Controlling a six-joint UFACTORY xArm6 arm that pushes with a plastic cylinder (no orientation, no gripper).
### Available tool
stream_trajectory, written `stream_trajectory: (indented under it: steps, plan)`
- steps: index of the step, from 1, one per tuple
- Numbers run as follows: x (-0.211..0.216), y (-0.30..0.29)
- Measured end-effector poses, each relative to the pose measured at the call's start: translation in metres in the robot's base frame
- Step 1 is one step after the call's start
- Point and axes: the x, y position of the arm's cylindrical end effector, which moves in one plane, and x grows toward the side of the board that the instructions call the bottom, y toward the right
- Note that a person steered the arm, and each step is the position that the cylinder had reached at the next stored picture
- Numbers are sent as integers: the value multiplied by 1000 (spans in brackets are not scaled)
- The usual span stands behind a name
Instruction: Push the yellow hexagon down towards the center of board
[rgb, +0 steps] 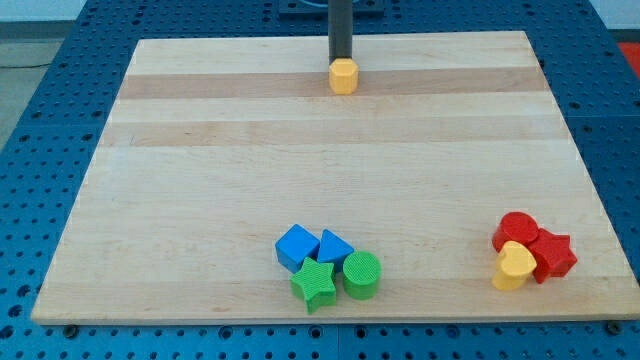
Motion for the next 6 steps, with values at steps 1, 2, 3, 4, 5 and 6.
stream_trajectory:
  steps: [1, 2, 3, 4, 5, 6]
  plan:
    - [25, 8]
    - [55, 8]
    - [83, 7]
    - [72, -6]
    - [80, -19]
    - [116, -7]
